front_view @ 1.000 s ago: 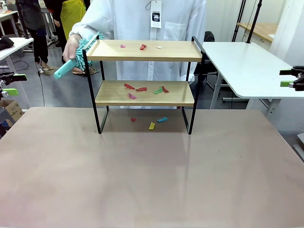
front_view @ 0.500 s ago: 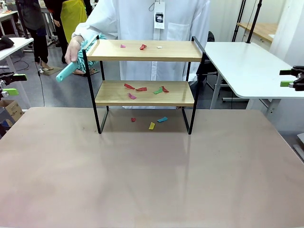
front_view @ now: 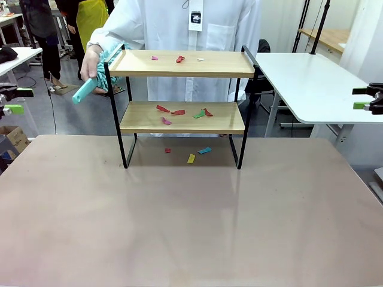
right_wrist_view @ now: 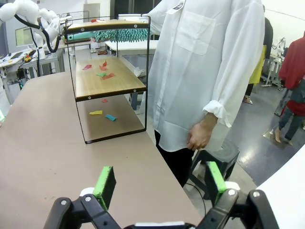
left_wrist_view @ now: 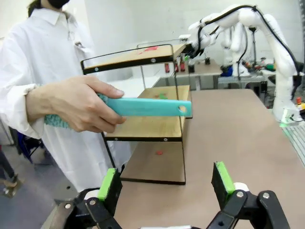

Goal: Clean the shelf.
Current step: Pick up the Duster handed by the human.

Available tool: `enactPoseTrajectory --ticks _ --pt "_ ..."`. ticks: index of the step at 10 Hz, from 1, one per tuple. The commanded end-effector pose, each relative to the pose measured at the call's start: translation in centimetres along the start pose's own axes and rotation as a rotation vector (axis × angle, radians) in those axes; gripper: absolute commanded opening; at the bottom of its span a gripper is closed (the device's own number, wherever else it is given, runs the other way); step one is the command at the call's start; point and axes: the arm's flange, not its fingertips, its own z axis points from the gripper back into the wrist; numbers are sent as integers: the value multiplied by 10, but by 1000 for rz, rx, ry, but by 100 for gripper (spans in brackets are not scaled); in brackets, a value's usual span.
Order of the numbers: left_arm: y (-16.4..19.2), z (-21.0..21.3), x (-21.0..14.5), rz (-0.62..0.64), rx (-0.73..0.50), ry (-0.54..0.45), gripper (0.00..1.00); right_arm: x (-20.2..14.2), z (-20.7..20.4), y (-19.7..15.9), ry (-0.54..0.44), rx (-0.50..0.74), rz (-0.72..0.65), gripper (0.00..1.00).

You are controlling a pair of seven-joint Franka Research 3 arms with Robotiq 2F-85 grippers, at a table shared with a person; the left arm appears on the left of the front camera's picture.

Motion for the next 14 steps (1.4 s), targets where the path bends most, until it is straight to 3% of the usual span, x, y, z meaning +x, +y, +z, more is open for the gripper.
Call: enactPoseTrajectory --ticks 1,3,7,9,10,12,14 --pt "-22 -17 65 125 84 182 100 2 0 -1 2 -4 4 100" --pt "-40 -26 127 196 166 307 100 2 0 -1 2 -4 4 100" --pt "-86 -66 215 253 508 498 100 2 0 -1 2 -4 4 100" --pt "-99 -94 230 229 674 591 100 2 0 -1 2 -4 4 100" --pt "-104 -113 231 242 692 628 100 2 0 -1 2 -4 4 100" --pt "-104 -137 232 209 693 613 100 2 0 -1 2 -4 4 100" --pt "-102 -115 239 188 680 594 100 2 0 -1 2 -4 4 100"
